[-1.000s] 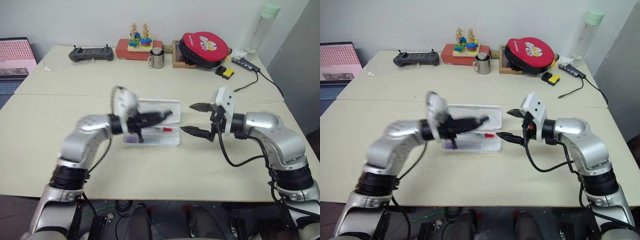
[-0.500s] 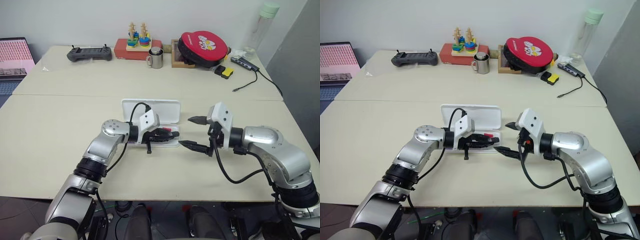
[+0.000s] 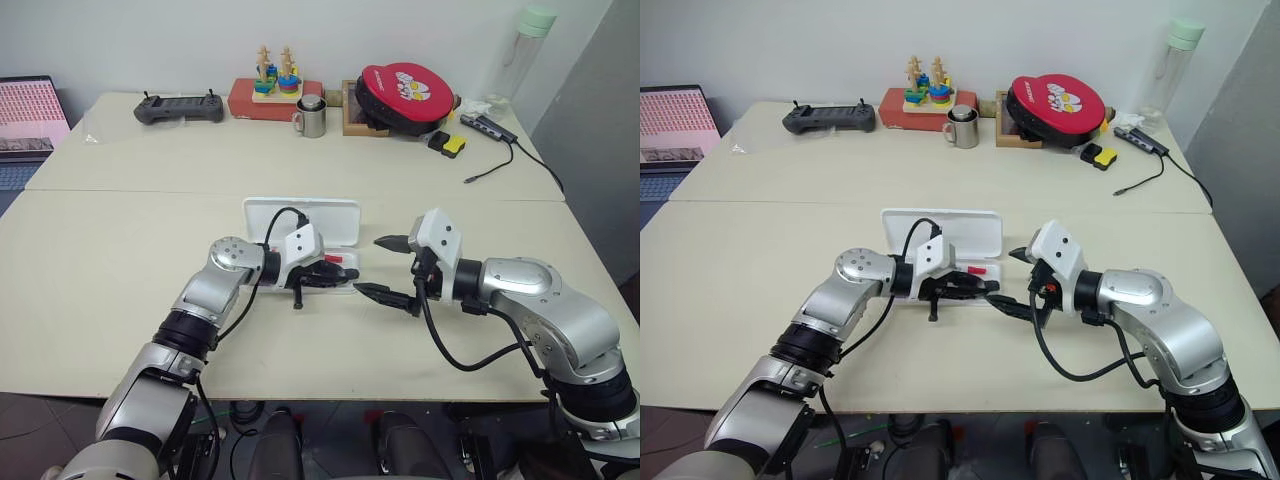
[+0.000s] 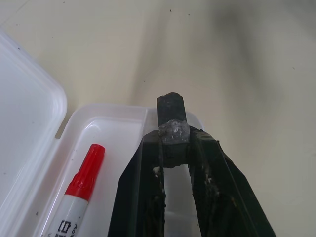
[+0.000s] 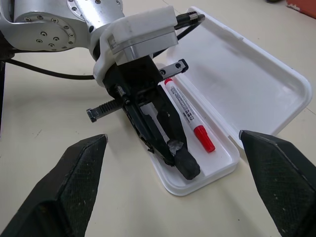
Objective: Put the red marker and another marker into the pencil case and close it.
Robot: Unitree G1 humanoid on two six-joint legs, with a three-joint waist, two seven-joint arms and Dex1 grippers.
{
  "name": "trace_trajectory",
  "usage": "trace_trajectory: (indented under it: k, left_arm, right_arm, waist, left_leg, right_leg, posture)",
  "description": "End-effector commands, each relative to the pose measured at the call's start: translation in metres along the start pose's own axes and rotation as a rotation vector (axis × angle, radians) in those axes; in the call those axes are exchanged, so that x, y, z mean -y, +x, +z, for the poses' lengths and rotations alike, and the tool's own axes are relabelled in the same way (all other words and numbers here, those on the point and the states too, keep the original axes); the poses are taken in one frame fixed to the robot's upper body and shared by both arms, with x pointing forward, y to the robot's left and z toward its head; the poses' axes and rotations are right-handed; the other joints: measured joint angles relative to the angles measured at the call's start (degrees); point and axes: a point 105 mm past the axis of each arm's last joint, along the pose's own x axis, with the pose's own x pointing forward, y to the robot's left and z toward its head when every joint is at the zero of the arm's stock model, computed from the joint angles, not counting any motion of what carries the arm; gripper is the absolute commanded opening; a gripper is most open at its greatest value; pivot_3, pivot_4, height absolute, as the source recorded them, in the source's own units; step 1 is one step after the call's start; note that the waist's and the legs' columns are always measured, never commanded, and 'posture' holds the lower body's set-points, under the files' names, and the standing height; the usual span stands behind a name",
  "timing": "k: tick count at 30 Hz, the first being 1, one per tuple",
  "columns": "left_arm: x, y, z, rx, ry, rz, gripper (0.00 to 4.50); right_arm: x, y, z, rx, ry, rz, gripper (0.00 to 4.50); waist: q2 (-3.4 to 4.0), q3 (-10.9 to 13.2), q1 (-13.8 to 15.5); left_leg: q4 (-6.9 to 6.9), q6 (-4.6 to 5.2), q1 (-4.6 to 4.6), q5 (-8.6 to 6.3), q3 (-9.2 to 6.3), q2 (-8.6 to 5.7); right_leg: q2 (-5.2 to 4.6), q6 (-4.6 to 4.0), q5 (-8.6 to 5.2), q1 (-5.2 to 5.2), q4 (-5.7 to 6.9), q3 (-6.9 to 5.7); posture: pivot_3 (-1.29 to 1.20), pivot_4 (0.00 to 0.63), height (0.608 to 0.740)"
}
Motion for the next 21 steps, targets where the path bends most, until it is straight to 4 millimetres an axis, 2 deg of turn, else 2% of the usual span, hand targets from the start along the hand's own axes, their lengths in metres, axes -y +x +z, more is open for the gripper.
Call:
trace_trajectory:
  k: [1,8,9,21]
  left_arm:
    - [-0.0001,-0.0040,0.0065,0.006,0.033,0.006,0.40]
    - [0.0012,-0.0039,0.0067,0.016,0.011,-0.001,0.40]
    - [0.0008,-0.0040,0.0059,0.013,0.010,0.000,0.75]
    - [-0.0029,-0.0066,0.0104,0.036,0.009,0.014,3.27]
  right_arm:
    - [-0.0008,-0.0002,0.0099,0.030,-0.039,0.002,4.50]
    - [0.0018,0.0004,0.0114,0.032,-0.047,0.000,4.50]
    - [0.0021,0.0002,0.0114,0.033,-0.047,-0.001,4.50]
    - [0.0058,-0.0006,0.0124,0.032,-0.051,-0.001,4.50]
  waist:
    - [0.00,0.0,0.0]
    - [0.00,0.0,0.0]
    - [0.00,0.0,0.0]
    - [0.00,0.0,0.0]
  left_leg:
    - [0.00,0.00,0.00,0.00,0.00,0.00]
    - [0.01,0.00,0.00,0.00,0.00,0.00]
    - [0.01,0.00,0.00,0.00,0.00,0.00]
    - [0.01,0.00,0.00,0.00,0.00,0.00]
  right_leg:
    - [0.00,0.00,0.00,0.00,0.00,0.00]
    - [0.00,0.01,0.00,0.01,0.01,0.00]
    - [0.00,0.00,0.00,0.01,0.01,0.00]
    - [0.00,0.00,0.01,0.01,0.02,0.00]
  posture:
    - [0.00,0.150,0.740]
    - [0.00,0.150,0.740]
    - [0.00,0.150,0.740]
    - [0.00,0.150,0.740]
